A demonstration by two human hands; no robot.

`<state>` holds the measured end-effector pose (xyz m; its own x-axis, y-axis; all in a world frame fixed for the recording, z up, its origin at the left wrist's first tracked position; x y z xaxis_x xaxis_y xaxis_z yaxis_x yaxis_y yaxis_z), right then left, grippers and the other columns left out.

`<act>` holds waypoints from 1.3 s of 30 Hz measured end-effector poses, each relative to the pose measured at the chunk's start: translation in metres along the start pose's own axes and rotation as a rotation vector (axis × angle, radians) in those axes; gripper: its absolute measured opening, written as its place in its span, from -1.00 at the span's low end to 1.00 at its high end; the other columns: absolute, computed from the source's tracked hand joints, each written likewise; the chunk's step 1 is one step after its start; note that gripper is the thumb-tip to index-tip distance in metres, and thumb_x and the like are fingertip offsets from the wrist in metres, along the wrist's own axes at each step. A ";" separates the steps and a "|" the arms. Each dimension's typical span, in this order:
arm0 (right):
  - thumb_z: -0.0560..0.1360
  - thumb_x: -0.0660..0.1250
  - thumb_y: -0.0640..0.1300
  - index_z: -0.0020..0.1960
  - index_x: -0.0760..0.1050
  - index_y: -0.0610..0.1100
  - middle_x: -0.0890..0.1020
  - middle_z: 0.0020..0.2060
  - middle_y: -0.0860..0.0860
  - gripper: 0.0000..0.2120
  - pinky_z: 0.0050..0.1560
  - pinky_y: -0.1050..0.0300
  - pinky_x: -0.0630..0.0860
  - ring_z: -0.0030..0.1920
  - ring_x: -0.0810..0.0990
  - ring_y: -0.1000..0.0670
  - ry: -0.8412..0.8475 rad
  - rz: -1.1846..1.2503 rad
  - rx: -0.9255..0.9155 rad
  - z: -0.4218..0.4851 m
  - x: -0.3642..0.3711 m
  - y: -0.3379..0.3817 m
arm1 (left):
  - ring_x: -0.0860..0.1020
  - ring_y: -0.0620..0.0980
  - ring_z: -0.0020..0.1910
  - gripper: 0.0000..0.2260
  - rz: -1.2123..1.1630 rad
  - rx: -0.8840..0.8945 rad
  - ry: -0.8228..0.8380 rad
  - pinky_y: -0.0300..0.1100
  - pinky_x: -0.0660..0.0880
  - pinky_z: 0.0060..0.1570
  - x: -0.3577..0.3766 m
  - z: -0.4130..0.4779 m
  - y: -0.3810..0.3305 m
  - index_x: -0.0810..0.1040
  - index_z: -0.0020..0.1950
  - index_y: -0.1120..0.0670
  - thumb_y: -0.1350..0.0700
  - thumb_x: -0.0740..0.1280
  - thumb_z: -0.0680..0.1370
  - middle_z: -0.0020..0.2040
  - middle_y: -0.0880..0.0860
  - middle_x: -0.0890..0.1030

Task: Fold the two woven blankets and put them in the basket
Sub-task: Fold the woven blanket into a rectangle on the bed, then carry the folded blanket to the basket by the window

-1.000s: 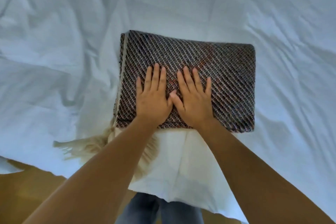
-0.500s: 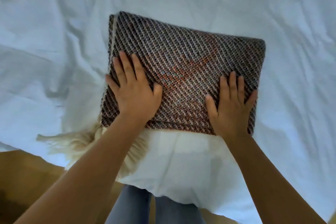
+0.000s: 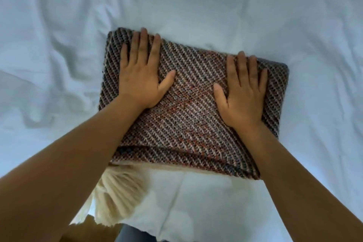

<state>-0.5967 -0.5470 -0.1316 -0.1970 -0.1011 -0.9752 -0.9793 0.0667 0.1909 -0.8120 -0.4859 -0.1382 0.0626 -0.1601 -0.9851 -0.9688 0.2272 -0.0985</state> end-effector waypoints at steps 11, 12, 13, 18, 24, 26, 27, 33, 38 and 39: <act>0.51 -0.07 0.29 0.51 -0.09 0.06 -0.05 0.53 -0.11 -0.35 0.42 -0.27 -0.05 0.50 -0.12 -0.19 0.046 0.066 0.260 -0.013 -0.009 -0.041 | -0.09 0.20 0.49 -0.09 -0.363 -0.495 -0.013 0.32 -0.06 0.36 -0.009 -0.001 0.011 -0.24 0.50 -0.06 -0.52 -0.03 0.32 0.54 0.14 -0.13; 0.50 -0.04 0.31 0.50 -0.11 0.08 -0.07 0.53 -0.12 -0.34 0.41 -0.30 -0.05 0.50 -0.12 -0.21 0.031 0.089 0.324 -0.018 -0.008 -0.037 | -0.02 0.21 0.49 -0.03 -0.432 -0.545 -0.018 0.31 0.00 0.36 -0.012 -0.008 0.013 -0.24 0.50 -0.07 -0.54 0.01 0.28 0.54 0.15 -0.07; 0.50 -0.03 0.33 0.50 -0.14 0.10 -0.09 0.52 -0.13 -0.33 0.40 -0.31 -0.05 0.50 -0.13 -0.23 0.021 0.109 0.388 -0.024 -0.007 -0.034 | 0.05 0.22 0.47 0.02 -0.472 -0.569 -0.012 0.28 0.05 0.36 -0.013 -0.017 0.014 -0.24 0.49 -0.06 -0.56 0.06 0.24 0.53 0.16 0.00; 0.44 -0.03 0.40 0.48 -0.25 0.14 -0.11 0.52 -0.16 -0.25 0.41 -0.29 -0.04 0.49 -0.09 -0.24 0.011 0.180 0.559 -0.062 -0.004 -0.014 | 0.18 0.20 0.43 0.13 -0.507 -0.597 0.031 0.20 0.13 0.36 -0.015 -0.083 0.014 -0.23 0.49 -0.06 -0.55 0.21 0.14 0.48 0.17 0.15; 0.16 0.36 0.43 0.45 -0.01 0.01 0.35 0.37 -0.13 0.05 0.29 -0.16 0.33 0.33 0.36 -0.20 -0.017 0.522 0.813 -0.093 -0.015 -0.022 | 0.43 0.06 0.21 0.11 -0.849 -0.704 0.186 -0.06 0.36 0.17 -0.017 -0.098 0.045 0.20 0.37 0.02 -0.43 0.44 -0.06 0.31 0.05 0.42; 0.11 0.42 0.40 0.39 0.14 -0.10 0.41 0.33 -0.10 0.04 0.27 -0.12 0.39 0.28 0.43 -0.17 0.086 0.655 0.902 -0.094 -0.016 -0.027 | 0.46 0.01 0.12 0.08 -1.023 -0.710 0.345 -0.09 0.38 0.14 -0.018 -0.095 0.058 0.28 0.34 0.05 -0.31 0.52 -0.08 0.28 0.04 0.47; 0.11 0.45 0.37 0.38 0.19 -0.13 0.43 0.31 -0.09 0.02 0.26 -0.10 0.41 0.26 0.45 -0.16 0.114 0.719 0.912 -0.094 -0.017 -0.029 | 0.48 0.01 0.11 0.05 -1.078 -0.692 0.396 -0.07 0.40 0.16 -0.020 -0.095 0.061 0.30 0.34 0.06 -0.25 0.55 -0.07 0.27 0.04 0.49; 0.22 0.49 0.20 0.26 0.35 -0.15 0.54 0.19 -0.09 -0.25 0.15 0.02 0.43 0.16 0.52 -0.14 -0.089 0.708 0.841 -0.108 -0.046 -0.013 | 0.47 -0.05 0.05 -0.27 -1.090 -0.550 0.155 -0.13 0.40 0.05 -0.047 -0.109 0.044 0.34 0.28 0.09 0.03 0.59 0.21 0.12 -0.05 0.49; 0.25 0.47 0.17 0.19 0.40 -0.10 0.58 0.13 -0.06 -0.37 0.11 0.06 0.44 0.10 0.55 -0.11 -0.273 0.740 0.860 -0.174 -0.087 0.005 | 0.46 -0.06 0.03 -0.33 -1.051 -0.357 0.110 -0.11 0.40 0.08 -0.090 -0.142 0.015 0.34 0.26 0.05 0.03 0.57 0.25 0.06 -0.10 0.47; 0.25 0.47 0.16 0.18 0.40 -0.09 0.58 0.12 -0.05 -0.39 0.09 0.09 0.44 0.08 0.55 -0.09 -0.314 0.757 0.877 -0.195 -0.095 0.006 | 0.46 -0.07 0.03 -0.32 -1.039 -0.310 0.112 -0.11 0.39 0.09 -0.098 -0.152 0.007 0.34 0.26 0.05 0.02 0.57 0.24 0.06 -0.10 0.46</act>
<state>-0.5927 -0.7311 -0.0159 -0.5703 0.4939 -0.6564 -0.2314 0.6701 0.7053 -0.8616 -0.6146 -0.0207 0.8788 -0.2242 -0.4212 -0.4746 -0.3194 -0.8202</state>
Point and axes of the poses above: each hand's wrist, its own z-axis towards the middle knuckle, its own x-axis out of the palm, y = z × x, the point moved 2 cm from there along z, towards the middle knuckle
